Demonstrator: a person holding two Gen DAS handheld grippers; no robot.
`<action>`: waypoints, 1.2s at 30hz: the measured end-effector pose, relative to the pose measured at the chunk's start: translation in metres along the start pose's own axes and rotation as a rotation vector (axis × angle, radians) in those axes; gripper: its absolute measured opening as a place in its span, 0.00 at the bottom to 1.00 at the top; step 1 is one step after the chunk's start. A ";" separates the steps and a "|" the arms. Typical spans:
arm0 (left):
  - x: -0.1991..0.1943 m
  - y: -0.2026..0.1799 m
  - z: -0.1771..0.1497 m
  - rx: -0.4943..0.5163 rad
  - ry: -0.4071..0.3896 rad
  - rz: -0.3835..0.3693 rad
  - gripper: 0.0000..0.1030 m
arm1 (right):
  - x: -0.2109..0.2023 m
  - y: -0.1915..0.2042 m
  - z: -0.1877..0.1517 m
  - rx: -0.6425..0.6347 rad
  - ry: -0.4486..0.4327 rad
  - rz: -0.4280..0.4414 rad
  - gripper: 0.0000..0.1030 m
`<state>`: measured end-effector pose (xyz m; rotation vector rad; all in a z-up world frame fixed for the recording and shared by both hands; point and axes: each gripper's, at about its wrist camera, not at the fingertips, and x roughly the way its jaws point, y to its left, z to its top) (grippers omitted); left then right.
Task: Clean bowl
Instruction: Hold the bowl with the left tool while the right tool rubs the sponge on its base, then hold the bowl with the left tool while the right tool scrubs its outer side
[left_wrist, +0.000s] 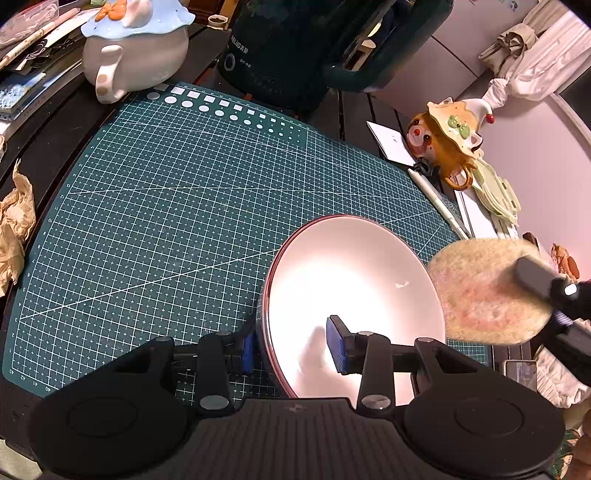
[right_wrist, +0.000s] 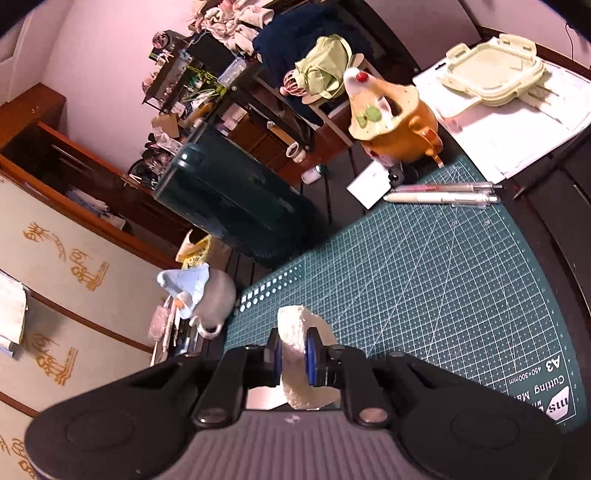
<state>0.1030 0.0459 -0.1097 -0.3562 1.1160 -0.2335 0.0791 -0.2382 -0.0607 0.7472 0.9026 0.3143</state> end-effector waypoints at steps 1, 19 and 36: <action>0.000 0.000 0.000 0.000 0.000 0.000 0.36 | 0.006 -0.001 -0.003 0.005 0.021 -0.023 0.12; -0.001 0.000 -0.001 0.000 0.002 0.002 0.36 | -0.010 0.002 0.003 0.009 -0.028 0.017 0.12; -0.002 -0.002 0.000 -0.002 0.004 0.004 0.36 | -0.013 0.004 0.007 0.009 -0.035 0.021 0.12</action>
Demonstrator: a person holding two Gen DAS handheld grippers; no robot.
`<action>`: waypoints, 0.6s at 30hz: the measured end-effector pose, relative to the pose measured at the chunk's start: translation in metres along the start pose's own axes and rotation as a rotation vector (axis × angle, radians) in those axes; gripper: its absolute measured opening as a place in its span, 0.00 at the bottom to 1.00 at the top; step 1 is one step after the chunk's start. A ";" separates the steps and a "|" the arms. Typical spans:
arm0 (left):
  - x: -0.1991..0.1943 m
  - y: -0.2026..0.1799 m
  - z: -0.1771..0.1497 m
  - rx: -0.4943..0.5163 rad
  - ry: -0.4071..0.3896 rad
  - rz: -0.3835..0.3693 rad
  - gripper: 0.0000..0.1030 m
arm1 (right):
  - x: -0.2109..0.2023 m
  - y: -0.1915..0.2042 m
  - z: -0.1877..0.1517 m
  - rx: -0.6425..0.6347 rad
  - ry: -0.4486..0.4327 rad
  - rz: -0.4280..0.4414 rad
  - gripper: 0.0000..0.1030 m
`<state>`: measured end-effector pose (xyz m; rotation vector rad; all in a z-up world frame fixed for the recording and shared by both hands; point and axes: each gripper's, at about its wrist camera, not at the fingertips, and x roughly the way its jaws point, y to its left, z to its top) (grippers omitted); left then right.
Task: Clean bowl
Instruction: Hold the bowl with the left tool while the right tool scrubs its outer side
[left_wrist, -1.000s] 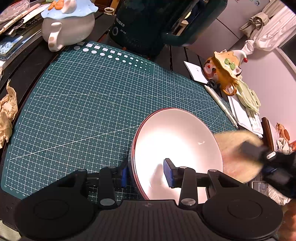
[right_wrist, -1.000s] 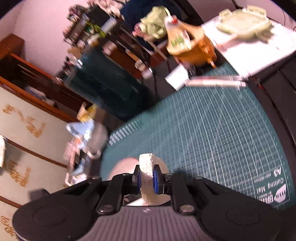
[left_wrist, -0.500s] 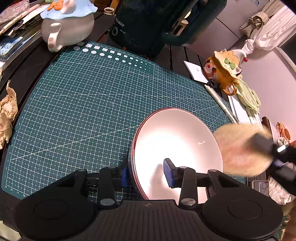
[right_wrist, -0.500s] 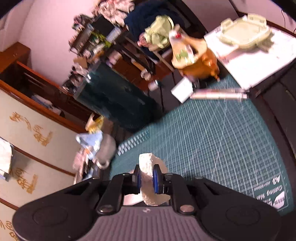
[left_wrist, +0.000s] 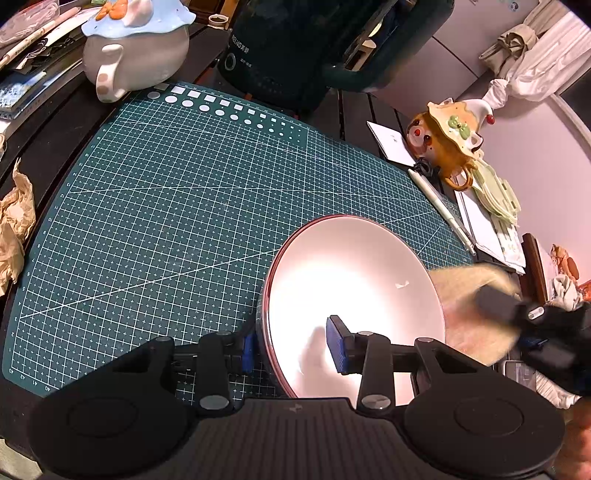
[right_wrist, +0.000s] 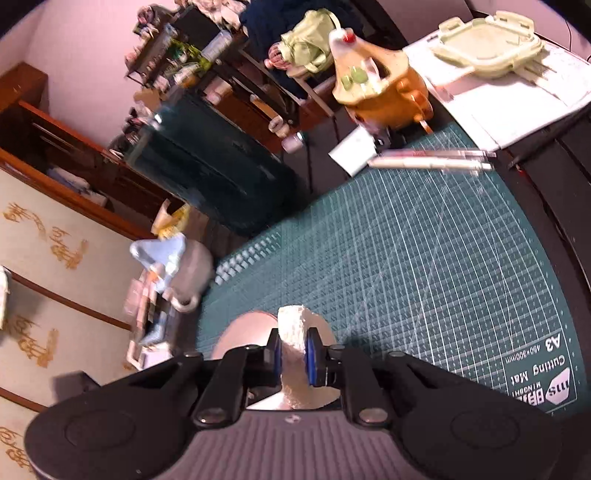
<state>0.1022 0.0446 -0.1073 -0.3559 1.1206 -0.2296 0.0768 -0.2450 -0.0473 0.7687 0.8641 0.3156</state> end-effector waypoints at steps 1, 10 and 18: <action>0.000 0.000 0.000 0.001 0.000 0.001 0.36 | -0.004 0.000 0.001 -0.001 -0.017 0.012 0.12; 0.000 0.000 0.000 0.000 0.001 -0.001 0.36 | 0.003 0.000 -0.003 -0.007 0.005 -0.010 0.12; 0.000 0.000 0.000 -0.001 0.001 -0.002 0.36 | 0.014 -0.001 -0.009 -0.021 0.042 -0.045 0.12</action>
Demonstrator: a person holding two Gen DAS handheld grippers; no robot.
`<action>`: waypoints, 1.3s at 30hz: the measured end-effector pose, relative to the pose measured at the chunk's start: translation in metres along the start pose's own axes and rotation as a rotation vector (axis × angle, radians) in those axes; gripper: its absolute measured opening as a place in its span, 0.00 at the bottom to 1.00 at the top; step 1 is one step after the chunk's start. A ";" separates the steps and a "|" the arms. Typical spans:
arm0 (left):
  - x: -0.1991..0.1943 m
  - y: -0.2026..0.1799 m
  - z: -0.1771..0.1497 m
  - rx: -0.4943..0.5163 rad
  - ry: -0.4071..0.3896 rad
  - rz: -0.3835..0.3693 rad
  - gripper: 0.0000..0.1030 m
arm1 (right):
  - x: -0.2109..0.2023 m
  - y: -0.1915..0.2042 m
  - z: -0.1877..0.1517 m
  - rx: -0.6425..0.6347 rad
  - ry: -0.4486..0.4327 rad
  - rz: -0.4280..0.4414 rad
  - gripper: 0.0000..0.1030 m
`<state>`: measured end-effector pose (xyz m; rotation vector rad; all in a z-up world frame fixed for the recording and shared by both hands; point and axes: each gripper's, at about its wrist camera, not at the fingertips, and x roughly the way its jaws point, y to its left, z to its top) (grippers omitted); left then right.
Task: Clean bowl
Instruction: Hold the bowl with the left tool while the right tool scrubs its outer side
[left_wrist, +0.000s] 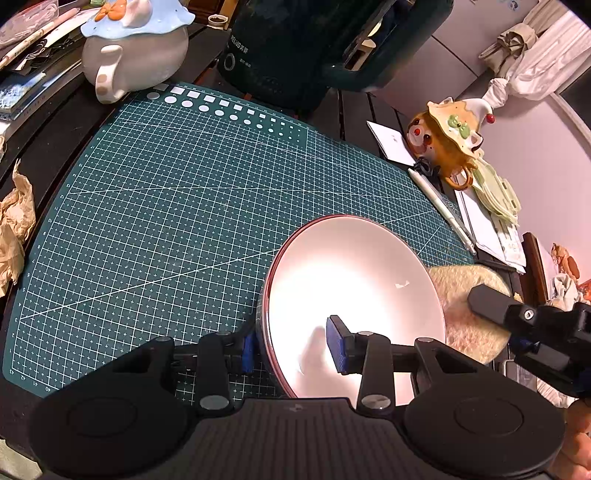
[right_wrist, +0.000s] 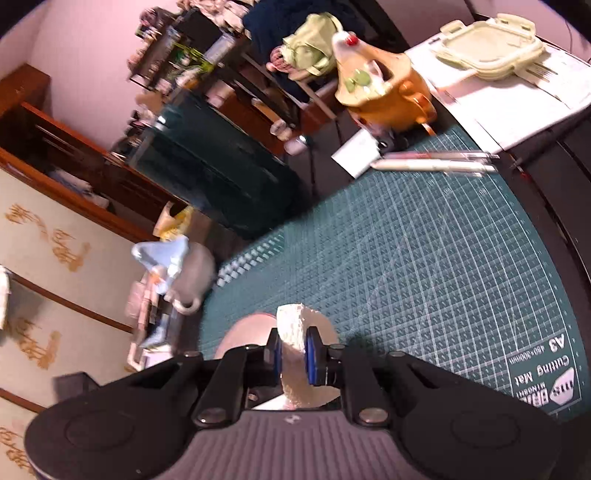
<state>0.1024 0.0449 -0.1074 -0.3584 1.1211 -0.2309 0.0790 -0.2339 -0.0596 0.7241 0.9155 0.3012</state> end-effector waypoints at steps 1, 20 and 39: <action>0.000 0.000 0.000 0.000 0.000 0.000 0.36 | -0.008 0.000 0.003 0.007 -0.028 0.022 0.12; 0.000 0.000 0.000 -0.001 0.000 0.000 0.36 | 0.002 -0.002 -0.002 0.010 -0.005 0.001 0.12; 0.000 0.002 -0.001 -0.001 -0.001 -0.001 0.36 | 0.019 -0.006 -0.009 0.005 0.029 -0.033 0.12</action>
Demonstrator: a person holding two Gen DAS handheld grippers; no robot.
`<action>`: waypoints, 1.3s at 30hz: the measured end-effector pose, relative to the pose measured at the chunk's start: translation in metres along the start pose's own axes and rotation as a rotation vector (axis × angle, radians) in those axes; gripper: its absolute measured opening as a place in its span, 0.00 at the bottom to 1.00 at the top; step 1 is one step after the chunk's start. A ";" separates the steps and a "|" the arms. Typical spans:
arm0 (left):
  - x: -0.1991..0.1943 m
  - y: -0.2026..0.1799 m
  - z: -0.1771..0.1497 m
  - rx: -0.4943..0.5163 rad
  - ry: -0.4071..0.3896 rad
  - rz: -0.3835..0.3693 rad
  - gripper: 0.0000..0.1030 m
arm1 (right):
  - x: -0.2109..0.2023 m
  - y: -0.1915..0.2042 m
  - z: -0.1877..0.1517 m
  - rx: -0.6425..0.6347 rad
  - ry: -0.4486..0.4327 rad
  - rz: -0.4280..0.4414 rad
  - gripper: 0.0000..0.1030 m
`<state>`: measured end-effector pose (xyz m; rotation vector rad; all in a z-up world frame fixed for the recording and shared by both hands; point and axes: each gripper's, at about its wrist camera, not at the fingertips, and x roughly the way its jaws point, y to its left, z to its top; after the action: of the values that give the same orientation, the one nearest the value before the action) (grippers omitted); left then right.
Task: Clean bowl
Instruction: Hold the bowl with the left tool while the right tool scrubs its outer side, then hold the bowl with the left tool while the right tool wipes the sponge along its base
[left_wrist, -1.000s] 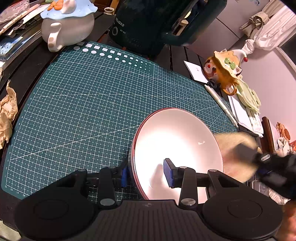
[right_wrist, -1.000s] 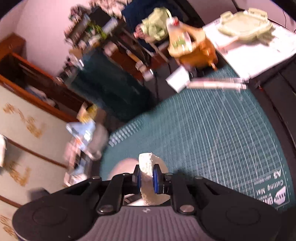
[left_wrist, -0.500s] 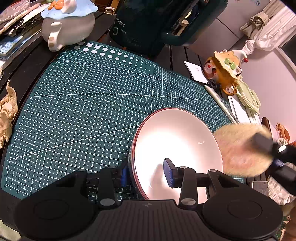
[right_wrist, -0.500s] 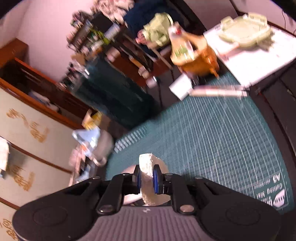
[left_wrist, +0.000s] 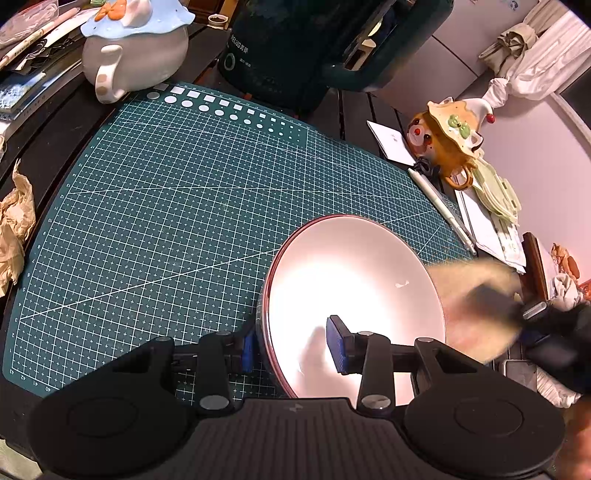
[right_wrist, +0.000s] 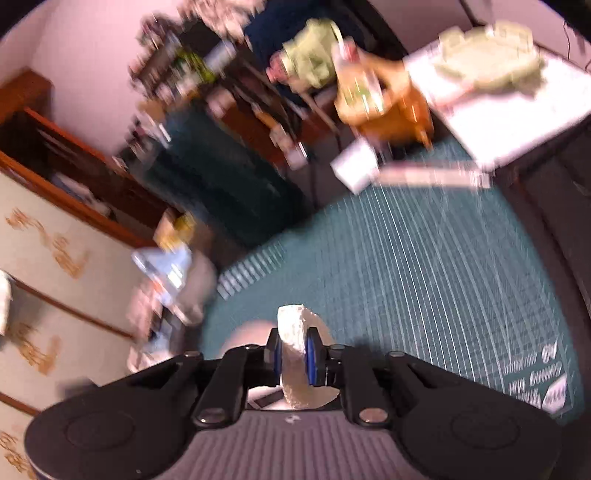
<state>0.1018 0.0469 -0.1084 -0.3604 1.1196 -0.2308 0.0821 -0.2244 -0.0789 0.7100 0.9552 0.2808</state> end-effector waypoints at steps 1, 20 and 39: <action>0.000 0.000 0.000 -0.002 0.000 -0.001 0.36 | -0.006 0.003 0.002 -0.008 -0.015 0.016 0.12; 0.000 -0.005 0.000 0.003 0.000 0.007 0.36 | -0.002 0.001 0.003 0.013 -0.006 0.006 0.12; -0.001 -0.005 0.001 0.003 0.001 0.007 0.36 | -0.017 0.004 0.012 0.004 -0.048 0.050 0.12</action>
<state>0.1025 0.0429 -0.1057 -0.3535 1.1209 -0.2263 0.0826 -0.2356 -0.0608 0.7422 0.8939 0.3044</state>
